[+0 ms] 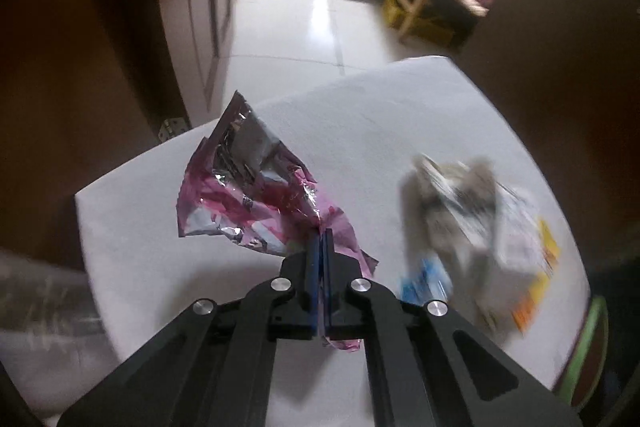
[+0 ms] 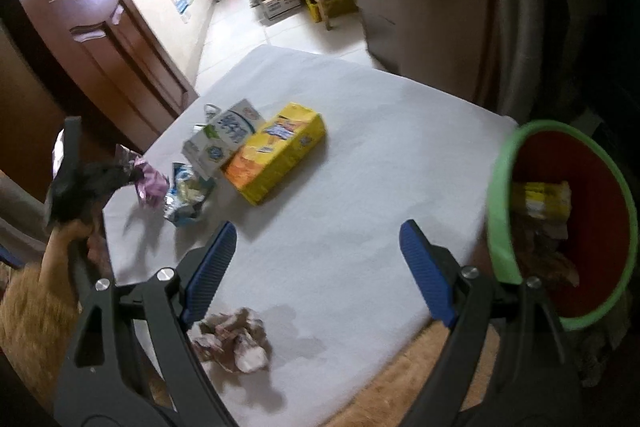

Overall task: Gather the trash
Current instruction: 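Grasp the pink foil wrapper with the left tool while the right tool grasps the white milk carton, then lift the pink wrapper in the left tool while the right tool lifts the milk carton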

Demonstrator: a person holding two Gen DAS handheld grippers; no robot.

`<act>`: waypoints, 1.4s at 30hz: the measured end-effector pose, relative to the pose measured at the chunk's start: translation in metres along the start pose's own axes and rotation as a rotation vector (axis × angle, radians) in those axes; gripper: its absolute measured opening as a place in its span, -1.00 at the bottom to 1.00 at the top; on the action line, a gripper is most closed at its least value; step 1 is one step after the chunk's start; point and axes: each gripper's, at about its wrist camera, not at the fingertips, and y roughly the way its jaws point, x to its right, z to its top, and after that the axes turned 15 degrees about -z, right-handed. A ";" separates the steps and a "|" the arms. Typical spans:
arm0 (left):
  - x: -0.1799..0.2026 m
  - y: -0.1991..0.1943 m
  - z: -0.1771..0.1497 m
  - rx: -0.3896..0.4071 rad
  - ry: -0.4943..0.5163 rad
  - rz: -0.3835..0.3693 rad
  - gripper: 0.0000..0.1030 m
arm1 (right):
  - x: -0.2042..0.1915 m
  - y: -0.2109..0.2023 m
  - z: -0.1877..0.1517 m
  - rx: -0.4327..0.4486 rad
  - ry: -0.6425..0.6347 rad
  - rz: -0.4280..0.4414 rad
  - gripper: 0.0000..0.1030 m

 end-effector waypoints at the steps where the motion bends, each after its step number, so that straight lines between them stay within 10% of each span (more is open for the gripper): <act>1: 0.003 -0.008 -0.010 -0.007 0.026 -0.017 -1.00 | -0.006 0.003 0.005 -0.002 -0.011 0.013 0.60; 13: 0.007 -0.052 -0.095 -0.058 0.104 -0.118 -1.00 | -0.124 0.110 0.106 -0.285 0.039 0.256 0.60; 19: -0.006 -0.052 -0.097 -0.046 0.107 -0.120 -1.00 | -0.141 0.170 0.109 -0.505 0.165 0.193 0.60; 27: -0.004 -0.049 -0.099 -0.036 0.120 -0.118 -0.94 | -0.175 0.170 0.111 -0.477 0.066 0.156 0.68; 31: -0.006 -0.047 -0.099 -0.041 0.104 -0.123 -0.83 | -0.175 0.169 0.103 -0.499 0.070 0.216 -0.11; 42: -0.008 -0.047 -0.094 -0.015 0.041 -0.134 -0.09 | -0.137 0.087 0.062 -0.362 -0.114 0.297 -0.17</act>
